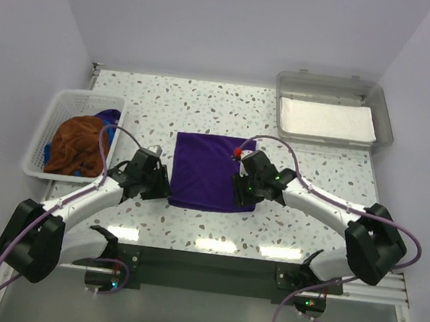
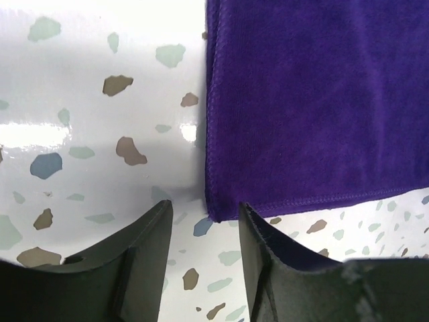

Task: Fold and stack the towels
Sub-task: Fold the towel

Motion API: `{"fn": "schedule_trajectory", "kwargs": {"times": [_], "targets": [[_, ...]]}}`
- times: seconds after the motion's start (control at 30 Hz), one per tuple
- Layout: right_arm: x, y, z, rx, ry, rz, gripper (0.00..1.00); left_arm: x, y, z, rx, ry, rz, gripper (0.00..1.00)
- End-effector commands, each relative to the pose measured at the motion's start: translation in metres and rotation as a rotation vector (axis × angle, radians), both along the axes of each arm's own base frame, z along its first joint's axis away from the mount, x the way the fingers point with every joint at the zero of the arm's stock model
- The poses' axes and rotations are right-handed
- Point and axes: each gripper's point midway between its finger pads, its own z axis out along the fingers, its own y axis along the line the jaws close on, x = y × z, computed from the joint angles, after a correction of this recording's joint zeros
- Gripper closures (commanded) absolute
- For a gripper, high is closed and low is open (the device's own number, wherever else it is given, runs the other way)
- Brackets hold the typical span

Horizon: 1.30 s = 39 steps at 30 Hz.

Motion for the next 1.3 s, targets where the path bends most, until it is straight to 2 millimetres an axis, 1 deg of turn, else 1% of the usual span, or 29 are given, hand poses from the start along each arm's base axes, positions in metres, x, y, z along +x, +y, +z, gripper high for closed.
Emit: {"fn": "schedule_trajectory", "kwargs": {"times": [0.0, 0.03, 0.07, 0.1, 0.13, 0.17, 0.2, 0.23, 0.27, 0.33, 0.5, 0.63, 0.67, 0.8, 0.83, 1.0, 1.03, 1.07, 1.1, 1.17, 1.27], "targets": [[0.013, -0.020, 0.003, -0.016, -0.037, -0.166, 0.57, 0.003, -0.008, 0.002, -0.054, -0.013, 0.033, 0.53], [0.018, -0.027, 0.003, -0.014, -0.040, -0.209, 0.57, 0.002, -0.009, 0.001, -0.059, -0.005, 0.035, 0.54], [0.016, -0.033, -0.002, -0.020, -0.026, -0.235, 0.56, 0.002, -0.011, 0.000, -0.062, -0.004, 0.030, 0.55], [0.017, -0.035, -0.004, -0.005, -0.016, -0.269, 0.55, 0.001, -0.012, -0.001, -0.062, 0.000, 0.028, 0.55], [0.021, -0.042, -0.005, 0.011, -0.011, -0.309, 0.53, 0.002, -0.012, -0.002, -0.061, 0.002, 0.030, 0.55], [0.018, -0.048, -0.012, 0.021, 0.016, -0.341, 0.53, 0.002, -0.013, -0.002, -0.065, -0.003, 0.028, 0.56], [0.019, -0.048, -0.012, 0.052, 0.024, -0.361, 0.53, 0.002, -0.013, -0.002, -0.065, -0.002, 0.031, 0.57], [0.022, -0.054, -0.014, 0.065, 0.031, -0.394, 0.51, 0.003, -0.014, -0.002, -0.067, -0.004, 0.036, 0.57], [0.018, -0.056, -0.018, 0.076, 0.053, -0.408, 0.51, 0.003, -0.014, -0.003, -0.067, -0.002, 0.036, 0.58], [0.018, -0.059, -0.022, 0.090, 0.061, -0.431, 0.51, 0.003, -0.015, -0.004, -0.067, -0.002, 0.034, 0.59], [0.018, -0.054, -0.023, 0.141, 0.075, -0.459, 0.51, 0.003, -0.016, -0.006, -0.065, 0.004, 0.033, 0.64], [0.019, -0.056, -0.022, 0.143, 0.065, -0.471, 0.52, 0.004, -0.018, -0.007, -0.066, 0.007, 0.027, 0.68], [0.019, -0.056, -0.020, 0.145, 0.058, -0.469, 0.52, 0.004, -0.019, -0.007, -0.065, 0.006, 0.024, 0.71], [0.020, -0.056, -0.018, 0.145, 0.051, -0.466, 0.52, 0.004, -0.020, -0.007, -0.064, 0.006, 0.020, 0.74], [0.020, -0.056, -0.018, 0.144, 0.050, -0.463, 0.52, 0.005, -0.020, -0.007, -0.064, 0.006, 0.021, 0.79], [0.019, -0.056, -0.019, 0.144, 0.053, -0.462, 0.52, 0.003, -0.022, -0.010, -0.063, 0.018, 0.013, 0.86], [0.018, -0.056, -0.020, 0.143, 0.054, -0.461, 0.52, 0.003, -0.022, -0.010, -0.063, 0.018, 0.012, 0.93], [0.019, -0.056, -0.019, 0.144, 0.051, -0.461, 0.52, 0.003, -0.022, -0.009, -0.064, 0.018, 0.013, 0.97], [0.020, -0.057, -0.018, 0.143, 0.047, -0.461, 0.52, 0.003, -0.022, -0.007, -0.061, 0.021, 0.013, 1.00], [0.020, -0.059, -0.016, 0.131, 0.036, -0.454, 0.52, 0.006, -0.023, 0.000, -0.063, 0.009, 0.015, 1.00], [0.024, -0.061, -0.009, 0.120, 0.014, -0.451, 0.52, 0.011, -0.025, 0.017, -0.063, -0.010, 0.019, 1.00]]}}
